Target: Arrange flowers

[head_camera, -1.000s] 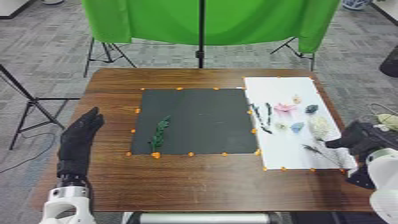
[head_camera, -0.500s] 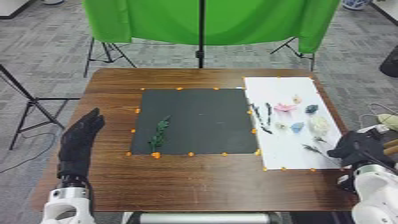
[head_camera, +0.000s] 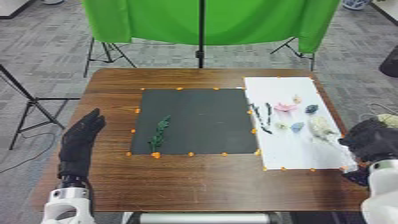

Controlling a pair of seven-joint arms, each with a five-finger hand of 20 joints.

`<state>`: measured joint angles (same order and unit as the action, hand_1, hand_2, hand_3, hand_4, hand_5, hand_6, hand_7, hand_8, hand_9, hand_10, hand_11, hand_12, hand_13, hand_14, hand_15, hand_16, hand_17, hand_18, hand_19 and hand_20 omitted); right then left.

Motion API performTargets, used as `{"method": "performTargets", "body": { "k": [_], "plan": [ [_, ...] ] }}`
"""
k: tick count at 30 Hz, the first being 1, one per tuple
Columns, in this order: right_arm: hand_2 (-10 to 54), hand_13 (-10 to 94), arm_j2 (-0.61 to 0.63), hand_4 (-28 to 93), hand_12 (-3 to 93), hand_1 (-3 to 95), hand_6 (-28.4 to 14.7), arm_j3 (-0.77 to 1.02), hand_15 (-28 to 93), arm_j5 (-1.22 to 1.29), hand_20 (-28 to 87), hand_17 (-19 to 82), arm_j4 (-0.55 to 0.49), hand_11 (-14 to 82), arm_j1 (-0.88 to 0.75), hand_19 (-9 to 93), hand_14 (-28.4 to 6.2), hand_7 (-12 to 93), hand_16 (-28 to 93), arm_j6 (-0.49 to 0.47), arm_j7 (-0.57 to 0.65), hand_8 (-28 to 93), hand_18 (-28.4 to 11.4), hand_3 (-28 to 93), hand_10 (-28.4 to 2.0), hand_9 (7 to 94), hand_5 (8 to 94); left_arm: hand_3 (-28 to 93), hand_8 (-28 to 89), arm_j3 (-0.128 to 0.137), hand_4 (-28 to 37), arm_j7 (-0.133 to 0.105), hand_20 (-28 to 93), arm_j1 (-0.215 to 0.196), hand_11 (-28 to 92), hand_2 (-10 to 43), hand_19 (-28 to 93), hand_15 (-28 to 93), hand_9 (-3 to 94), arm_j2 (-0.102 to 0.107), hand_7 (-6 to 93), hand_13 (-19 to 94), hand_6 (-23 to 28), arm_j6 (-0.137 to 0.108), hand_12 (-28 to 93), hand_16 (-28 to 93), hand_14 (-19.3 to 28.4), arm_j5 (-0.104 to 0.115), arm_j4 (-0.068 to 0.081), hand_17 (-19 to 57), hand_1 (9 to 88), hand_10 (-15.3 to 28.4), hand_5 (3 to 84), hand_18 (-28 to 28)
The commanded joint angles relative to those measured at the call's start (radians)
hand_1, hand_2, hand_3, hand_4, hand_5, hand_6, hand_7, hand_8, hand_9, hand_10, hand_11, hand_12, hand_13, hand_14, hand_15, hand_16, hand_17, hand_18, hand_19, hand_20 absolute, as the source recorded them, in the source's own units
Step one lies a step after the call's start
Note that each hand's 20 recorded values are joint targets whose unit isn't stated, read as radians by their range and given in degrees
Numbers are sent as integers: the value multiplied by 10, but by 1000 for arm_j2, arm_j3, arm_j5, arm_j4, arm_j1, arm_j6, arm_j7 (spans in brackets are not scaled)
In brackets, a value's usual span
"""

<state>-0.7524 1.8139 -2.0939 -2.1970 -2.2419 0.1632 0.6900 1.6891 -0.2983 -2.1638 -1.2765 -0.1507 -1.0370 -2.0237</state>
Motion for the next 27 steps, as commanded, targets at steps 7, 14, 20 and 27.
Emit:
{"method": "performTargets", "body": {
  "k": [7, 14, 20, 27],
  "plan": [
    [-95, 937, -91, -160, 316, 634, -4, -629, 571, 128, 530, 692, 12, 281, 607, 932, -16, 213, 311, 76, -90, 153, -91, 495, -95, 936, 847, 689, -47, 0, -243, 33, 179, -4, 107, -37, 5, 107, 410, -1, 102, 291, 31, 37, 141, 55, 151, -8, -2, 14, 220, 122, 439, 113],
    [-95, 937, -220, -150, 318, 635, -5, -914, 575, 163, 531, 694, 181, 286, 856, 932, -15, 214, 305, 70, -91, 153, -90, 488, -94, 934, 846, 689, -45, -4, -242, 55, 179, 3, 107, -37, 5, 107, 409, -2, 99, 291, 30, 64, 142, 56, 152, -10, 4, 14, 219, 123, 436, 113],
    [-95, 937, -291, -143, 317, 634, -7, -1056, 575, 181, 531, 696, 297, 291, 967, 932, -15, 216, 302, 60, -101, 152, -88, 486, -96, 933, 845, 688, -44, -2, -241, 70, 179, 4, 104, -39, 5, 105, 408, 0, 94, 290, 30, 84, 142, 56, 153, -11, 4, 14, 217, 124, 433, 113],
    [-95, 937, -345, -129, 315, 622, -8, -1139, 568, 186, 525, 695, 379, 296, 1034, 932, -15, 222, 301, 39, -99, 148, -84, 488, -98, 928, 842, 689, -43, -4, -238, 80, 179, 16, 101, -41, 5, 103, 407, 7, 91, 290, 30, 106, 143, 56, 153, -16, 9, 14, 217, 124, 430, 114]
  ]
}}
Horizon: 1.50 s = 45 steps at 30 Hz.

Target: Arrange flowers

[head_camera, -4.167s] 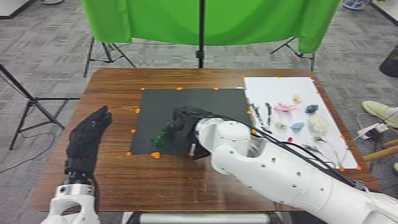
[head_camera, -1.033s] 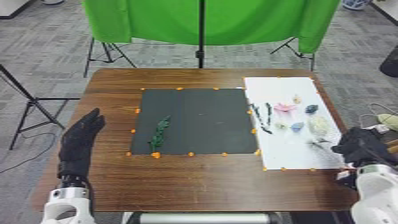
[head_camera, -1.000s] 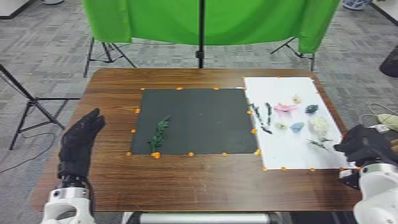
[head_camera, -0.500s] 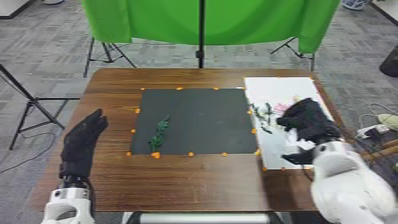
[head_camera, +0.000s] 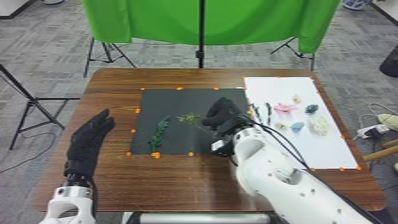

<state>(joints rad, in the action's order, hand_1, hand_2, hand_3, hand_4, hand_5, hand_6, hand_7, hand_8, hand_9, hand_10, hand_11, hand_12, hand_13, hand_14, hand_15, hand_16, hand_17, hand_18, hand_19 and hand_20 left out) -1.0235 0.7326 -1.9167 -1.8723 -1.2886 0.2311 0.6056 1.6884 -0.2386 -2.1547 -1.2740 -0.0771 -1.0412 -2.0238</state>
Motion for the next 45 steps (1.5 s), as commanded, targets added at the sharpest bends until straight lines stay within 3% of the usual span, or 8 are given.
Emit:
{"method": "performTargets", "body": {
  "k": [1, 3, 5, 7, 19, 20, 23, 45],
  "plan": [
    [-95, 937, -78, -128, 315, 619, -8, -63, 566, 11, 523, 695, 59, 295, 85, 932, -15, 224, 301, -38, -16, 148, -84, 484, -99, 927, 840, 689, -43, -4, -237, 21, 179, 7, 101, -42, 5, 103, 407, 6, 90, 290, 30, 34, 143, 57, 153, -11, 9, 14, 218, 124, 430, 114],
    [-95, 937, -80, -113, 299, 610, -11, -78, 561, 15, 521, 695, 64, 305, 93, 932, -16, 229, 304, -42, -23, 145, -85, 447, -105, 923, 836, 688, -43, -3, -236, 22, 179, 7, 100, -43, 5, 102, 407, 7, 89, 289, 30, 36, 143, 57, 154, -11, 9, 14, 219, 124, 430, 115],
    [-95, 937, -81, 286, 264, 782, -16, -91, 553, 1, 505, 692, 67, 319, 95, 932, -18, 228, 308, -49, -26, 148, -84, -110, -111, 918, 829, 687, -42, -4, -234, 21, 179, 9, 99, -43, 5, 101, 407, 8, 89, 289, 30, 40, 144, 57, 154, -11, 11, 14, 219, 124, 430, 115],
    [-95, 937, -80, 385, 253, 827, -18, -99, 546, -6, 511, 689, 68, 331, 92, 932, -19, 228, 312, -54, -28, 152, -85, -268, -116, 911, 821, 687, -42, -4, -232, 21, 179, 9, 99, -44, 5, 99, 406, 7, 89, 288, 30, 42, 144, 57, 155, -12, 11, 14, 220, 124, 429, 115],
    [-95, 937, -74, 425, 246, 759, -24, -115, 532, -40, 491, 683, 78, 335, 89, 932, -21, 196, 323, -62, -35, 91, -85, -283, -120, 904, 793, 687, -41, -5, -228, 26, 178, 11, 97, -47, 5, 98, 406, 5, 88, 289, 30, 48, 145, 59, 153, -13, 13, 14, 222, 124, 428, 116],
    [-95, 937, -73, 429, 245, 739, -23, -114, 532, -48, 490, 683, 78, 336, 88, 932, -21, 198, 324, -64, -32, 60, -85, -258, -120, 904, 790, 689, -42, -5, -227, 28, 178, 14, 97, -48, 5, 98, 406, 6, 88, 289, 29, 53, 145, 60, 153, -14, 14, 13, 222, 124, 428, 116],
    [-95, 937, -67, -207, 243, 443, -25, -88, 531, -76, 487, 682, 60, 338, 64, 932, -24, 191, 321, -69, -25, -79, -87, 569, -120, 903, 772, 687, -42, -5, -227, 29, 178, 16, 97, -48, 5, 97, 406, 4, 86, 289, 30, 56, 145, 60, 153, -19, 14, 13, 223, 124, 429, 116],
    [35, 937, 18, -96, 250, 280, -36, 6, 557, -1, 516, 689, -87, 337, -58, 932, -42, 158, 306, -385, 74, -69, -108, 599, -126, 924, 812, 684, -41, -6, -227, 39, 177, 8, 98, -45, 5, 97, 406, -3, 87, 290, 30, 59, 145, 60, 154, -27, 9, 12, 225, 124, 427, 117]
  ]
}}
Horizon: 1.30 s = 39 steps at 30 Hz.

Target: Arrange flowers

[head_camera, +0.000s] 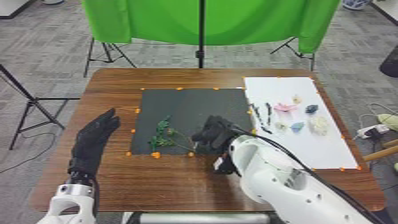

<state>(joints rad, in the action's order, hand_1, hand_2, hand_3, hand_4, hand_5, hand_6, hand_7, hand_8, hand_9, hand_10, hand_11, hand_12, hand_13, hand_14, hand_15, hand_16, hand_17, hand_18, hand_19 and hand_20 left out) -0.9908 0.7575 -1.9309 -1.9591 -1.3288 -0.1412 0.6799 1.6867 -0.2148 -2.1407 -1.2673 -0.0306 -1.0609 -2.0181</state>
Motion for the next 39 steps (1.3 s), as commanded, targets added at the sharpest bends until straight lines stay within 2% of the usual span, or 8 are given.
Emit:
{"method": "performTargets", "body": {
  "k": [1, 12, 17, 20, 24, 27, 31, 39],
  "plan": [
    [36, 937, -19, -96, 250, 280, -36, -20, 557, 24, 516, 688, 1, 336, -17, 932, -42, 157, 306, -10, -2, -68, -108, 598, -126, 924, 812, 683, -41, -4, -227, 16, 177, -6, 98, -45, 5, 97, 406, -9, 87, 290, 30, 13, 145, 60, 154, -7, 4, 12, 226, 124, 427, 117],
    [45, 937, -45, -96, 249, 280, -37, -41, 556, 56, 513, 688, -2, 333, -10, 932, -44, 152, 305, -23, -8, -70, -109, 587, -128, 925, 813, 683, -41, -3, -226, 15, 177, -13, 97, -44, 5, 98, 406, -11, 87, 289, 29, 6, 145, 61, 154, -6, 1, 12, 227, 124, 427, 117],
    [47, 937, -42, -94, 249, 280, -37, 15, 554, 28, 512, 687, -25, 332, -31, 932, -45, 152, 305, -22, 0, -69, -110, 583, -128, 924, 812, 684, -41, -2, -225, 13, 177, -17, 97, -45, 5, 99, 406, -13, 86, 289, 30, 7, 145, 61, 154, -5, 0, 12, 225, 123, 427, 117],
    [46, 937, -19, -94, 250, 280, -38, 90, 551, 8, 511, 685, -70, 331, -54, 932, -45, 151, 306, 7, -4, -69, -110, 580, -130, 922, 810, 684, -41, -3, -226, 13, 177, -17, 97, -45, 5, 99, 406, -14, 86, 289, 30, 6, 145, 60, 154, -5, 0, 12, 226, 124, 427, 117],
    [22, 928, 39, -88, 255, 284, -38, 192, 519, -83, 505, 663, -93, 304, -57, 932, -52, 149, 342, 103, 6, -65, -113, 583, -137, 899, 791, 681, -42, -1, -226, 12, 178, -20, 97, -43, 5, 100, 406, -14, 86, 289, 30, 1, 146, 60, 155, -5, -2, 12, 227, 123, 428, 117],
    [-24, 911, 92, -92, 256, 300, -43, 224, 523, -164, 510, 645, -50, 274, -28, 932, -58, 146, 348, 150, 40, -62, -117, 603, -143, 873, 781, 681, -41, 0, -226, 16, 178, -19, 97, -43, 5, 100, 406, -11, 87, 289, 30, 0, 146, 60, 154, -6, -2, 12, 226, 123, 428, 117],
    [-91, 899, 144, -104, 257, 318, -50, 260, 535, -178, 513, 635, 19, 263, 5, 932, -56, 128, 342, 91, 84, -59, -114, 597, -143, 853, 752, 682, -42, -3, -226, 19, 177, -13, 97, -44, 5, 100, 406, -12, 86, 289, 30, 2, 145, 59, 155, -9, 0, 12, 227, 124, 427, 117],
    [-95, 892, 182, -138, 257, 293, -66, 203, 539, -200, 511, 633, 147, 268, 68, 932, -54, 96, 342, -12, 132, -60, -111, 541, -150, 841, 716, 681, -41, -1, -226, 20, 177, -20, 98, -42, 5, 100, 406, -12, 87, 289, 30, -3, 146, 59, 154, -10, -5, 11, 227, 124, 427, 117]
  ]
}}
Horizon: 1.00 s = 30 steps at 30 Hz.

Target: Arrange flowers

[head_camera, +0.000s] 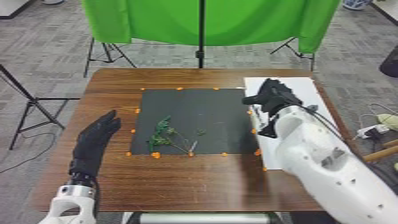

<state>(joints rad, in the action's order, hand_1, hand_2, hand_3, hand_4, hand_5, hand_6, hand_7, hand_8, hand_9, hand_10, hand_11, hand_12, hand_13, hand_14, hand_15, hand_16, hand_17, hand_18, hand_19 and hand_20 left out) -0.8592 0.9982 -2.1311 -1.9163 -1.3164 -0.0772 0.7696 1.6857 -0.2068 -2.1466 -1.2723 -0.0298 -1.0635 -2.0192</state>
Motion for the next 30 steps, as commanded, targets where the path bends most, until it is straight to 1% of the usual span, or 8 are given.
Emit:
{"method": "performTargets", "body": {
  "k": [1, 10, 20, 25, 26, 27, 28, 30],
  "plan": [
    [-95, 893, 48, -141, 258, 288, -68, -47, 539, -3, 510, 634, 120, 272, 64, 932, -53, 95, 341, -76, 44, -59, -110, 539, -150, 841, 715, 680, -41, -1, -227, 11, 177, -13, 98, -42, 5, 99, 406, -8, 86, 289, 30, -3, 146, 59, 154, -7, -4, 11, 228, 124, 427, 117],
    [-95, 910, 27, -150, 268, 278, -73, -137, 536, 20, 497, 656, 197, 313, 120, 932, -46, 100, 338, -109, 51, -57, -97, 534, -151, 855, 739, 679, -41, -4, -227, 11, 177, -18, 97, -40, 5, 100, 405, -8, 86, 289, 30, -5, 146, 59, 155, -7, -7, 11, 226, 124, 428, 117],
    [-95, 931, 15, -165, 267, 255, -71, -303, 528, -69, 491, 680, 258, 325, 174, 932, -41, 127, 344, -170, 39, -57, -86, 518, -152, 876, 793, 677, -41, -3, -227, 20, 177, -7, 98, -39, 5, 102, 405, -8, 86, 288, 31, -1, 145, 59, 155, -8, -2, 11, 227, 124, 427, 117],
    [-95, 937, 0, -124, 273, 408, -48, -333, 551, -79, 512, 697, 291, 357, 176, 932, -32, 183, 342, -178, 44, -51, -83, 550, -134, 892, 822, 677, -41, -3, -226, 20, 177, -10, 98, -39, 5, 102, 404, -11, 85, 288, 31, -3, 145, 59, 156, -10, -5, 11, 228, 124, 427, 117],
    [-95, 937, -1, -118, 272, 427, -44, -334, 561, -69, 521, 702, 296, 364, 174, 932, -31, 195, 334, -154, 44, -17, -83, 556, -131, 896, 825, 677, -41, -3, -226, 21, 178, -12, 98, -39, 5, 102, 405, -11, 86, 288, 31, -5, 146, 59, 156, -9, -6, 11, 228, 124, 427, 117],
    [-95, 937, -2, -97, 271, 474, -43, -336, 576, -82, 529, 707, 301, 372, 172, 932, -29, 189, 321, -140, 40, 100, -83, 516, -126, 901, 830, 677, -41, -3, -227, 21, 178, -11, 98, -38, 5, 102, 405, -10, 86, 287, 31, -5, 146, 59, 156, -8, -5, 11, 229, 124, 427, 117],
    [-95, 937, -1, -71, 269, 519, -41, -335, 591, -85, 537, 712, 302, 379, 172, 932, -28, 186, 308, -140, 39, 164, -83, 474, -124, 907, 840, 678, -41, -3, -226, 22, 177, -11, 98, -39, 5, 102, 404, -10, 85, 287, 31, -4, 145, 59, 156, -8, -5, 11, 228, 124, 427, 117],
    [-95, 937, 1, -44, 267, 562, -39, -323, 613, -50, 550, 721, 299, 390, 169, 932, -26, 190, 294, -106, 32, 206, -83, 454, -117, 920, 854, 679, -41, -2, -226, 23, 177, -12, 98, -40, 5, 102, 404, -11, 85, 287, 31, -6, 145, 59, 156, -8, -5, 11, 228, 124, 427, 116]
  ]
}}
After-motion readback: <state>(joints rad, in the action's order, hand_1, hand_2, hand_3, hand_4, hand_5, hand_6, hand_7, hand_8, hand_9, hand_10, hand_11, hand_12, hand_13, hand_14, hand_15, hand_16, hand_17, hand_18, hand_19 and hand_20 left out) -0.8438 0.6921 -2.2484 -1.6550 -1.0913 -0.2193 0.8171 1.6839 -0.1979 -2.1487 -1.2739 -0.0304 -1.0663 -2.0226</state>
